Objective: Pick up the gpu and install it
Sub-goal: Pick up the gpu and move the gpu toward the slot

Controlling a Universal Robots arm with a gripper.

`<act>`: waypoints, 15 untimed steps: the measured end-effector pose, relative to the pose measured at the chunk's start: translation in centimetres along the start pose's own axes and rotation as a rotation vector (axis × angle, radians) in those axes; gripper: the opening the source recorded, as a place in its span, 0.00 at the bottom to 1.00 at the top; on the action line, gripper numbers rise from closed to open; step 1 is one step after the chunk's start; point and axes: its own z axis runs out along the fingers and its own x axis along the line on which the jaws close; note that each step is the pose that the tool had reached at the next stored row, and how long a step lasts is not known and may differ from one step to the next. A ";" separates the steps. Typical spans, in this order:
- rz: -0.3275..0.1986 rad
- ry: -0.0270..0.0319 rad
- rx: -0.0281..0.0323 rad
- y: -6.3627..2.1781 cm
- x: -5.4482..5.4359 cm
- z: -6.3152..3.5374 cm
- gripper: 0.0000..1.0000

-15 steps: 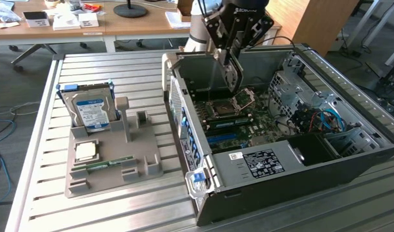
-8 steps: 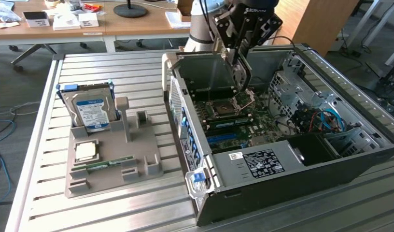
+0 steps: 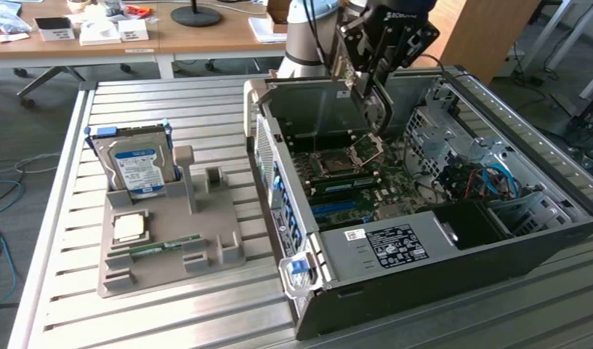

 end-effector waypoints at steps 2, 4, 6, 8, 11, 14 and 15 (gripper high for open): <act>0.000 0.0000 -0.0002 0.00 -0.5 0.01 0.27; 0.000 0.0000 -0.0005 0.00 -0.9 0.02 0.27; 0.000 0.0000 -0.0007 0.00 -1.3 0.03 0.27; 0.000 0.0000 -0.0010 0.00 -1.8 0.04 0.27; 0.000 -0.0001 -0.0015 0.00 -2.6 0.06 0.27; 0.000 0.0000 -0.0019 0.00 -3.4 0.08 0.27; 0.000 0.0000 -0.0020 0.01 -3.7 0.09 0.27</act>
